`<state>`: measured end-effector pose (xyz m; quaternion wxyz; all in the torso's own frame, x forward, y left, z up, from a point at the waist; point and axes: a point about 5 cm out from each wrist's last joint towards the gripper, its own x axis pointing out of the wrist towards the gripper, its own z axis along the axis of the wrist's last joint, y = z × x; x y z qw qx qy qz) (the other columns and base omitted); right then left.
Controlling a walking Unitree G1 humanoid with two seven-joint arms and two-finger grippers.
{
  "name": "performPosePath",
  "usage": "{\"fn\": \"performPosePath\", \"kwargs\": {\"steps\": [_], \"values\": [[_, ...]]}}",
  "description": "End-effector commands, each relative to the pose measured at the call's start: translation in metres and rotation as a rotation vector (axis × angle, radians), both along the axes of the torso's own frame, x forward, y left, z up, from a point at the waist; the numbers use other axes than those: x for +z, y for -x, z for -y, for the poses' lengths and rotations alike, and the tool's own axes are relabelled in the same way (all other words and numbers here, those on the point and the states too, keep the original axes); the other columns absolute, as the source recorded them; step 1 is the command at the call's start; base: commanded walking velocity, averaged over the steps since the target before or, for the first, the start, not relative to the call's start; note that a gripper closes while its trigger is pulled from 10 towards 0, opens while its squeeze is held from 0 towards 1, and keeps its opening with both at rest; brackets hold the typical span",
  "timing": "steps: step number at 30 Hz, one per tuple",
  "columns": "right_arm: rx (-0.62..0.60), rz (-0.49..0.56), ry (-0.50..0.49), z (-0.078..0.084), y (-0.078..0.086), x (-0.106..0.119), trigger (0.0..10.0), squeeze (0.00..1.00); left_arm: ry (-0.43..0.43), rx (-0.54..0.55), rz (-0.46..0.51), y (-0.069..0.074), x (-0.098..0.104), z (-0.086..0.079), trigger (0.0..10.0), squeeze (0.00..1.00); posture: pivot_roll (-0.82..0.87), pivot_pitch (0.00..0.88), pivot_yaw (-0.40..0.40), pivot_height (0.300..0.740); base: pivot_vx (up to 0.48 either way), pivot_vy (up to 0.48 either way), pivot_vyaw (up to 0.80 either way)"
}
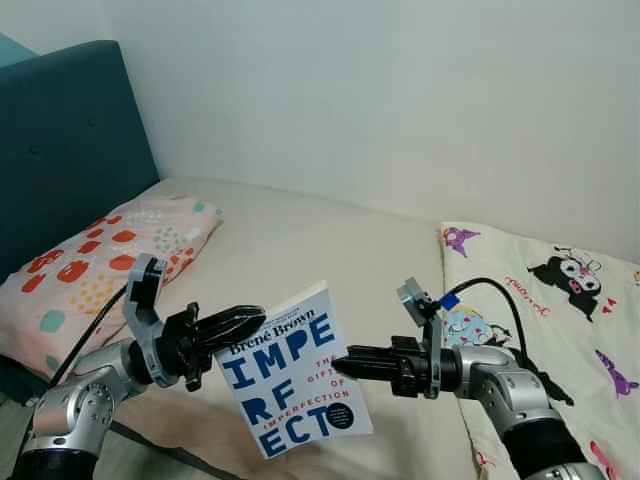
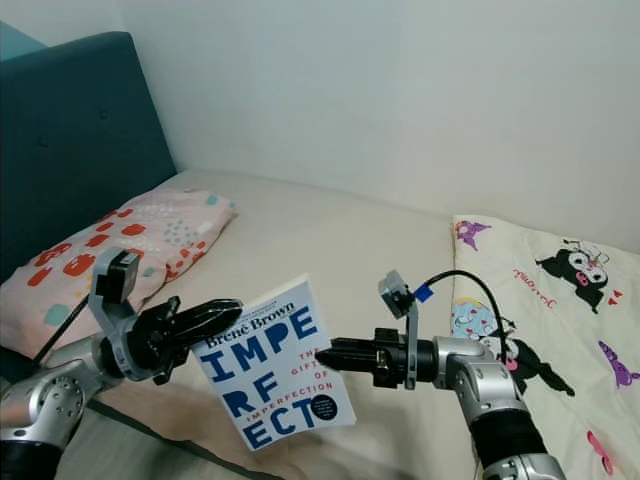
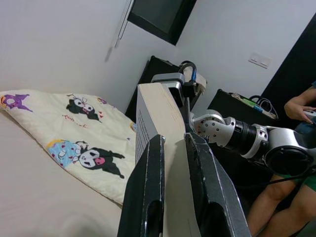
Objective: Clean up the room
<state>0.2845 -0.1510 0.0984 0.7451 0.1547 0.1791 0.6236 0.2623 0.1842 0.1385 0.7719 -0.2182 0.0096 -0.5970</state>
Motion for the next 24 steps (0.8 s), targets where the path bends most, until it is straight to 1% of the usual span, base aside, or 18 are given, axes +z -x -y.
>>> {"fn": "performPosePath", "kwargs": {"steps": [1, 2, 3, 5, 9, 10, 12, 14, 15, 16, 17, 19, 20, 21, 22, 24], "values": [[0.031, 0.070, -0.053, -0.013, -0.008, 0.017, 10.0, 0.00, -0.063, -0.051, -0.052, 0.004, -0.010, 0.008, 0.0, 0.00, 0.02, 0.000, -0.043, 0.740, 0.000, 0.000, 0.00], [0.027, 0.069, -0.054, -0.013, -0.008, 0.016, 10.0, 0.00, -0.061, -0.038, -0.051, 0.003, -0.010, 0.007, 4.1, 1.00, 0.02, 0.000, -0.042, 0.740, 0.000, 0.000, 0.00], [0.022, 0.069, -0.055, -0.013, -0.008, 0.016, 10.0, 0.00, -0.075, -0.029, -0.036, 0.002, -0.010, 0.007, 10.0, 1.00, 0.02, 0.000, -0.041, 0.740, 0.000, 0.000, 0.00], [0.022, 0.069, -0.055, -0.013, -0.008, 0.016, 10.0, 0.00, -0.075, -0.029, -0.036, 0.002, -0.010, 0.007, 10.0, 1.00, 0.02, 0.000, -0.041, 0.740, 0.000, 0.000, 0.00], [0.016, 0.070, -0.059, -0.013, -0.008, 0.016, 10.0, 0.00, -0.103, -0.059, -0.020, 0.006, -0.010, 0.009, 10.0, 1.00, 0.03, 0.000, -0.040, 0.740, 0.000, 0.000, 0.00], [0.015, 0.071, -0.062, -0.013, -0.009, 0.016, 10.0, 0.00, -0.142, -0.108, -0.021, 0.011, -0.014, 0.012, 10.0, 0.00, 0.02, 0.000, -0.040, 0.740, 0.000, 0.000, 0.00], [0.015, 0.071, -0.062, -0.013, -0.009, 0.016, 10.0, 0.00, -0.142, -0.108, -0.021, 0.011, -0.014, 0.012, 10.0, 0.00, 0.02, 0.000, -0.040, 0.740, 0.000, 0.000, 0.00], [0.016, 0.072, -0.063, -0.014, -0.009, 0.017, 10.0, 0.00, -0.169, -0.141, -0.039, 0.015, -0.017, 0.014, 10.0, 0.00, 0.03, 0.000, -0.040, 0.740, 0.000, 0.000, 0.00], [0.016, 0.072, -0.063, -0.014, -0.009, 0.017, 10.0, 0.00, -0.169, -0.141, -0.039, 0.015, -0.017, 0.014, 10.0, 0.00, 0.03, 0.000, -0.040, 0.740, 0.000, 0.000, 0.00], [0.017, 0.074, -0.064, -0.014, -0.009, 0.017, 10.0, 0.00, -0.184, -0.148, -0.049, 0.015, -0.020, 0.014, 9.3, 0.00, 0.02, 0.000, -0.039, 0.740, 0.000, 0.000, 0.00], [0.018, 0.076, -0.066, -0.014, -0.009, 0.018, 10.0, 0.00, -0.207, -0.155, -0.058, 0.016, -0.023, 0.015, 7.6, 0.00, 0.02, 0.000, -0.039, 0.740, 0.000, 0.000, 0.00], [0.020, 0.077, -0.068, -0.014, -0.009, 0.019, 10.0, 0.00, -0.222, -0.160, -0.063, 0.017, -0.025, 0.016, 7.6, 0.00, 0.02, 0.000, -0.039, 0.740, 0.000, 0.000, 0.00], [0.021, 0.079, -0.071, -0.014, -0.009, 0.020, 10.0, 0.00, -0.233, -0.160, -0.065, 0.017, -0.027, 0.016, 7.9, 0.00, 0.02, 0.000, -0.039, 0.740, 0.000, 0.000, 0.00], [0.021, 0.079, -0.071, -0.014, -0.009, 0.020, 10.0, 0.00, -0.233, -0.160, -0.065, 0.017, -0.027, 0.016, 7.9, 0.00, 0.02, 0.000, -0.039, 0.740, 0.000, 0.000, 0.00], [0.021, 0.082, -0.081, -0.014, -0.009, 0.021, 10.0, 0.00, -0.245, -0.161, -0.070, 0.017, -0.029, 0.017, 8.2, 0.00, 0.02, 0.000, -0.040, 0.740, 0.000, 0.000, 0.00], [0.020, 0.085, -0.090, -0.014, -0.010, 0.023, 10.0, 0.00, -0.258, -0.163, -0.075, 0.018, -0.031, 0.017, 8.2, 0.00, 0.02, 0.000, -0.040, 0.740, 0.000, 0.000, 0.00]]}}
